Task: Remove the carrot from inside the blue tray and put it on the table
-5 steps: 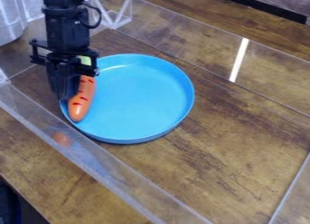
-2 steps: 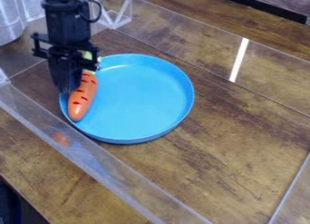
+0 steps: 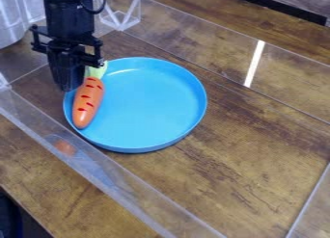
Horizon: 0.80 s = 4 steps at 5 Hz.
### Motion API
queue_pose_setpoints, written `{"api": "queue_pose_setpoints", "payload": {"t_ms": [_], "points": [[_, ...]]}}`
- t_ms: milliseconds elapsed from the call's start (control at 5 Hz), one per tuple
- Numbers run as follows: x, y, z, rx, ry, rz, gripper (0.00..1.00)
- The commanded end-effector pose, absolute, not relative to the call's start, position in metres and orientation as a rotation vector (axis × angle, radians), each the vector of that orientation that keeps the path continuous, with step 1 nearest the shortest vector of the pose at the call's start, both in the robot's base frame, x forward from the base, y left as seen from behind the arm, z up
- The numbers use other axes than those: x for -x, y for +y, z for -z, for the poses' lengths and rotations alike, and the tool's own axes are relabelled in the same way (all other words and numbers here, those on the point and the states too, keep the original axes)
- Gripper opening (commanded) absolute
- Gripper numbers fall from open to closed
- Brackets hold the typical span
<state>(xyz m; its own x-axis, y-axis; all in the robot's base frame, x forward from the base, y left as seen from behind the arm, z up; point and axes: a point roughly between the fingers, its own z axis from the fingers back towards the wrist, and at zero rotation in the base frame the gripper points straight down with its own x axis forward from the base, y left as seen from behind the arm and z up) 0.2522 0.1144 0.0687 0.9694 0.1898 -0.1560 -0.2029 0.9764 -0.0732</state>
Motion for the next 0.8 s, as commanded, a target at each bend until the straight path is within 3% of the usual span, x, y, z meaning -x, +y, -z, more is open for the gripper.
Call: {"api": "queue_pose_setpoints", "payload": {"t_ms": [0,400,600], "points": [[-0.2575,0.1193,-0.0943,0.056,0.066,-0.196,0.00],[-0.2616,0.1207,-0.0995,0.046,0.057,-0.187,0.00],[-0.2634,0.1216,-0.0993,0.038,0.052,-0.181,1.00]]}}
